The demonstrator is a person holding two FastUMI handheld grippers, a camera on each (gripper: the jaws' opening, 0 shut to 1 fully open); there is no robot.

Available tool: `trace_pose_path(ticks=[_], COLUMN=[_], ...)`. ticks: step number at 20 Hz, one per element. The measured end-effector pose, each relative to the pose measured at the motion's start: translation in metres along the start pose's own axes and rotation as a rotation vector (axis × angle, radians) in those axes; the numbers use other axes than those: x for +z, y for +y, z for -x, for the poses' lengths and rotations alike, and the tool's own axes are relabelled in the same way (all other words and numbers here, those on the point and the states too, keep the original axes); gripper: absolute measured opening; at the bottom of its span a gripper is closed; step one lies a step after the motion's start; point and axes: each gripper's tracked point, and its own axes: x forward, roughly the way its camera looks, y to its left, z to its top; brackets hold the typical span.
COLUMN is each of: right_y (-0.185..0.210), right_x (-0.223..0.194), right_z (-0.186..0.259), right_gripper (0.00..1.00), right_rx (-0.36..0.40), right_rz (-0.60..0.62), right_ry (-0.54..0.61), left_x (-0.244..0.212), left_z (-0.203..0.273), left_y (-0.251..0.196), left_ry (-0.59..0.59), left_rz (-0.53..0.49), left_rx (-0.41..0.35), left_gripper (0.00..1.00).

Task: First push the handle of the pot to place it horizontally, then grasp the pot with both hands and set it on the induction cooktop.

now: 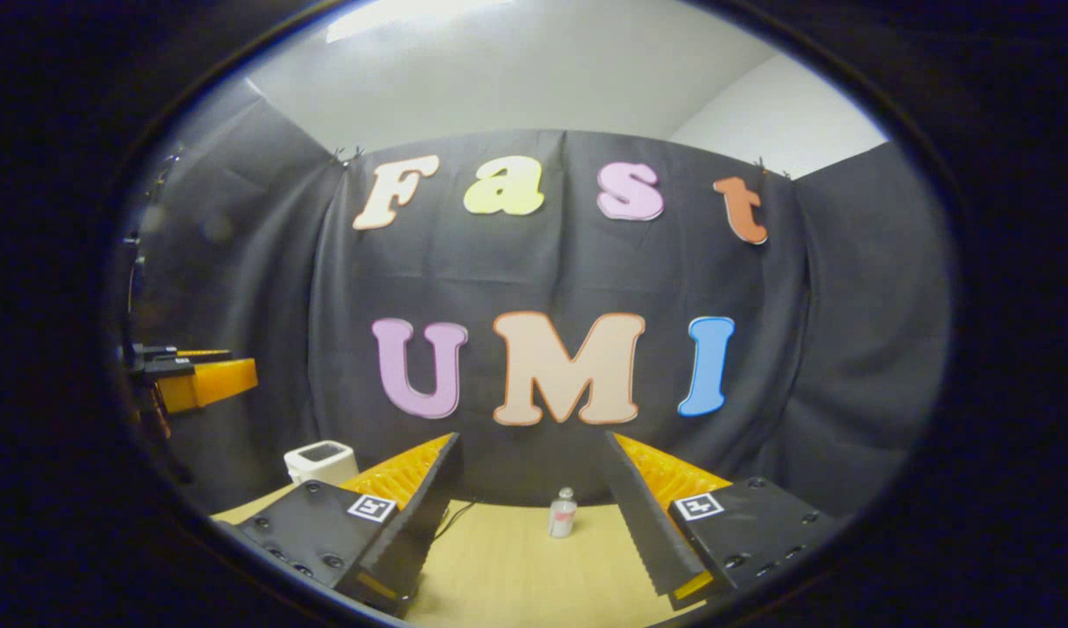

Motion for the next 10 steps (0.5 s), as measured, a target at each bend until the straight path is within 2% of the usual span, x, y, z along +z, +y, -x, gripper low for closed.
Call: trace_pose_path(ticks=[1, 4, 10], right_y=[-0.009, -0.041, -0.083], right_x=[0.012, 0.022, 0.043], right_z=[0.006, 0.012, 0.022], right_gripper=[0.98, 0.98, 0.98], right_rx=[-0.004, -0.021, -0.023], right_rz=[-0.003, -0.006, 0.003], right_ry=[-0.015, -0.043, -0.102], left_x=[0.009, 0.022, 0.026], left_z=[0.001, 0.002, 0.006], left_y=[-0.010, -0.038, -0.072], left_ry=[-0.017, -0.042, -0.047], left_rz=[0.002, 0.004, -0.040], left_rx=[-0.009, -0.017, 0.020], left_gripper=[0.77, 0.92, 0.90])
